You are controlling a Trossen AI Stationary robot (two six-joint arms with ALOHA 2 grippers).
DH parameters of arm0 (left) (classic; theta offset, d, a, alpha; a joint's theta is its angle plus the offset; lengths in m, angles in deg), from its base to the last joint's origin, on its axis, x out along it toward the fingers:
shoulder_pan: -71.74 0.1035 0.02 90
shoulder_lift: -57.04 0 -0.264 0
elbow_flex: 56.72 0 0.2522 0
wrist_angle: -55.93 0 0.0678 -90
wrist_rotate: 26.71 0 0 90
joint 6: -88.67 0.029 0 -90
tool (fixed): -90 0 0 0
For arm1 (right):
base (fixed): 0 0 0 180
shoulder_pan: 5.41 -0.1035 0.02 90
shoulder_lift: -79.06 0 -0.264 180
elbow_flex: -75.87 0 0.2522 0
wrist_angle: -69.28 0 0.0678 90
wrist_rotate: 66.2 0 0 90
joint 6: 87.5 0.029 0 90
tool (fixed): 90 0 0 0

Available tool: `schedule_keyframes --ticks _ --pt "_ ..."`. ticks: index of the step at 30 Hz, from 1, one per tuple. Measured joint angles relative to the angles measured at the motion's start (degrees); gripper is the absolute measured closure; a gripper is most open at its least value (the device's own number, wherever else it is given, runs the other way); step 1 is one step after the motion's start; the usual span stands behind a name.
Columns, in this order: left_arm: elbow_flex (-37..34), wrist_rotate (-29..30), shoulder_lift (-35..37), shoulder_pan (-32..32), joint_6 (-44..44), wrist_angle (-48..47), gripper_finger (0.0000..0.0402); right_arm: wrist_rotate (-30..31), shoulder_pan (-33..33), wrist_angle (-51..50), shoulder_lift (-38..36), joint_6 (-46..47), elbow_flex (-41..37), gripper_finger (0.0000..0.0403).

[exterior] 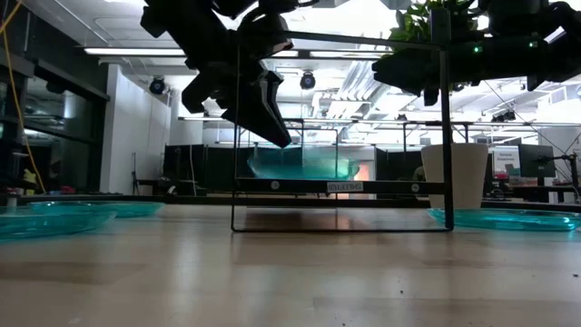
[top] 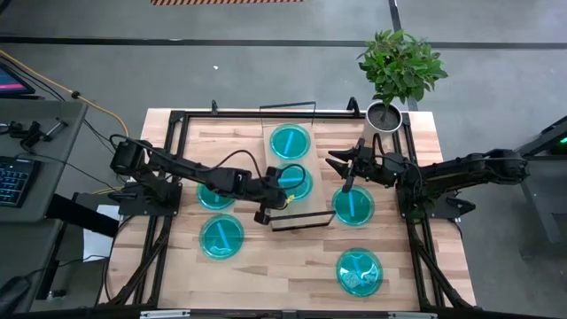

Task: Place and stack plates onto a shelf
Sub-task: Put the blue plate on the shelf, then stack the blue plate on top of the blue plate on the shelf

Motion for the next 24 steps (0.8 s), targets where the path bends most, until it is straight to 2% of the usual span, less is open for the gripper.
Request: schedule_keyframes --ticks 7,12,19,24 --pt "-0.01 0.43 0.02 -0.02 0.82 2.38 0.0314 0.00 0.00 0.00 0.00 -0.07 0.00 0.0279" --pt "-0.02 6.10 1.00 -0.04 0.87 1.07 0.0286 0.00 0.00 0.00 0.00 -0.08 0.00 0.0279" --pt "-0.05 14.14 6.40 0.05 -3.85 -7.68 0.0280 0.00 0.00 -0.45 0.08 -0.04 0.00 0.0279" --pt "-0.22 15.78 12.13 0.20 -11.46 -12.90 0.0282 0.00 0.00 -0.75 0.17 -0.02 0.00 0.0279"
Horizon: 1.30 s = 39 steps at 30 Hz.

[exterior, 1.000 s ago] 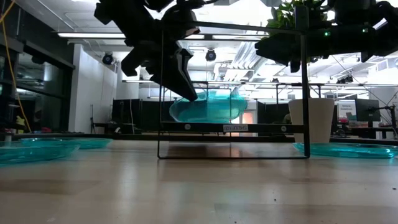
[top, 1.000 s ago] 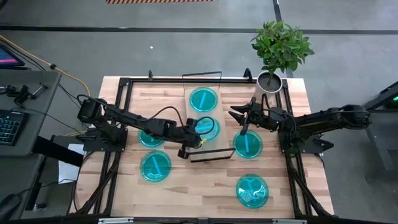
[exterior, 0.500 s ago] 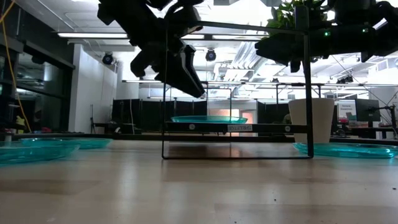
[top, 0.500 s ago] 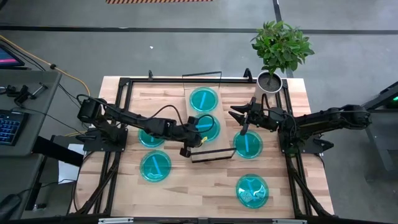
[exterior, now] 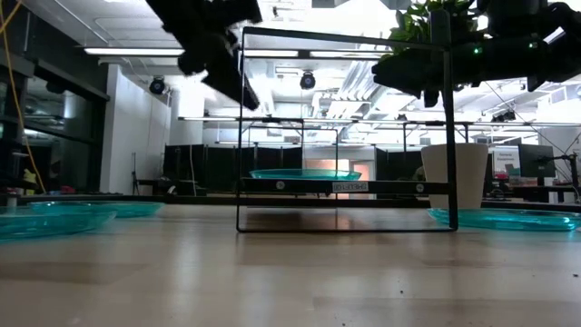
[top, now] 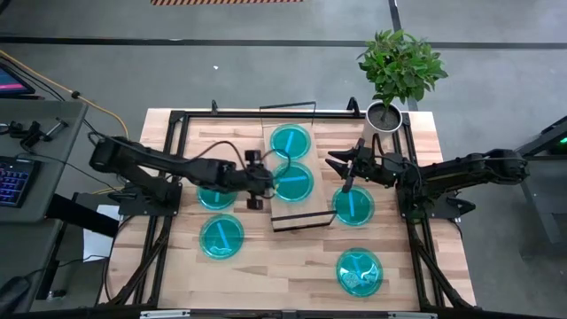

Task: Place and stack plates onto a shelf
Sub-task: Stack the blue plate on top of the blue plate on the shelf

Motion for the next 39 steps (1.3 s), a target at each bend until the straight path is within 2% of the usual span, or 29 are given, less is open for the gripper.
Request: schedule_keyframes --ticks 2,6,13,15,18,33,39 --pt "-1.78 -0.01 3.08 -0.01 -2.92 -0.27 0.0282 0.00 0.00 0.31 0.09 0.02 0.00 0.0279" --pt "-8.33 -0.03 9.14 -0.10 -6.48 6.35 0.0282 0.00 0.00 -0.09 0.25 0.05 0.02 0.0279" --pt "-28.26 -0.75 18.92 -0.38 -9.73 34.08 0.0282 0.00 0.00 -0.99 0.15 0.96 -0.04 0.0279" --pt "-32.54 -0.84 20.28 -0.40 -9.75 42.32 0.0282 0.00 0.00 -1.02 0.15 0.94 -0.04 0.0279" --pt "-36.58 -0.78 22.25 -0.29 -9.38 48.92 0.0282 0.01 0.00 -1.01 0.17 0.59 -0.04 0.0279" --pt "-37.23 -0.73 24.26 -0.03 -7.76 51.58 0.0282 0.00 0.26 -2.18 0.20 0.96 -0.04 0.0279" --pt "-37.23 -0.75 24.26 -0.03 -11.04 47.78 0.0282 0.00 0.26 -3.03 0.20 1.09 -0.04 0.0279"
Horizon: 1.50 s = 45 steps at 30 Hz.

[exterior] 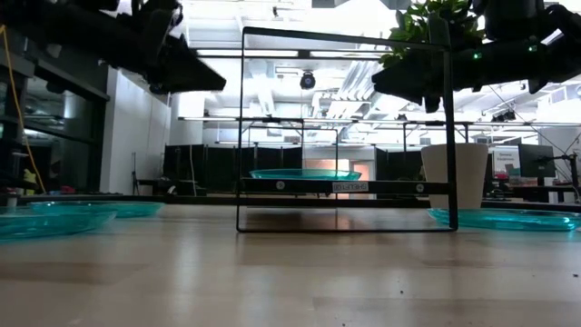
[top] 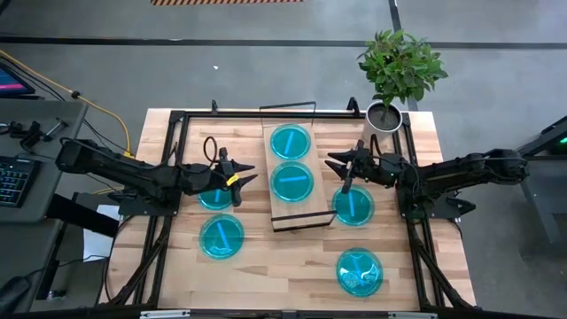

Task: Place and stack plates onto a shelf
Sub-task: Stack the blue plate on top of the blue plate on the shelf

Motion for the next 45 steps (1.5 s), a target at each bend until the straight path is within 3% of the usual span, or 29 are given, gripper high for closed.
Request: schedule_keyframes --ticks 5,10,14,18,21,29,35,45 --pt "3.05 -0.19 -0.04 2.16 -10.99 -13.61 0.0282 0.01 0.00 -0.15 0.00 0.54 0.00 0.0279" --pt "12.74 -8.08 -2.16 9.17 -19.83 -41.15 0.0282 0.00 0.00 -0.13 0.00 1.33 0.00 0.0279" --pt "20.24 -15.43 -5.63 17.01 -18.51 -58.10 0.0282 0.00 0.00 0.21 0.00 1.36 0.01 0.0279" --pt "24.76 -27.01 -9.86 26.13 -13.07 -66.79 0.0282 0.00 0.00 0.27 0.00 1.36 0.02 0.0279" --pt "26.48 -31.90 -13.88 31.93 -9.04 -70.34 0.0282 0.01 0.00 0.27 0.00 1.35 0.02 0.0279" --pt "29.68 -35.15 -25.66 41.46 -2.28 -72.52 0.0282 0.00 0.00 0.23 0.00 1.33 0.04 0.0279" --pt "30.40 -39.79 -32.47 43.16 5.92 -75.41 0.0282 0.00 0.00 -0.10 0.00 1.33 0.04 0.0279" --pt "30.42 -37.53 -36.42 42.78 13.40 -74.70 0.0282 0.00 0.00 -0.76 0.00 1.46 0.07 0.0279"
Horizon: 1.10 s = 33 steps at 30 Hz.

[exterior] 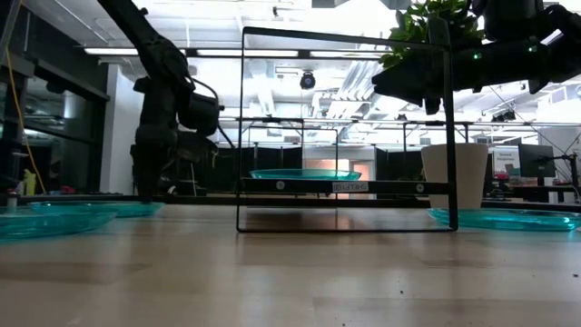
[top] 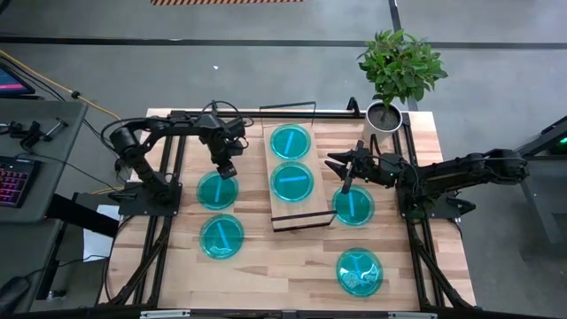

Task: Place and stack plates onto a shelf
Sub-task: Stack the blue plate on top of the blue plate on the shelf

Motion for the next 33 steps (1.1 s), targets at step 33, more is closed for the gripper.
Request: schedule_keyframes --ticks 33 --pt "8.27 0.39 10.30 -0.38 4.10 -11.24 0.0401 0.00 0.00 -0.28 0.00 -0.11 0.00 0.0279"
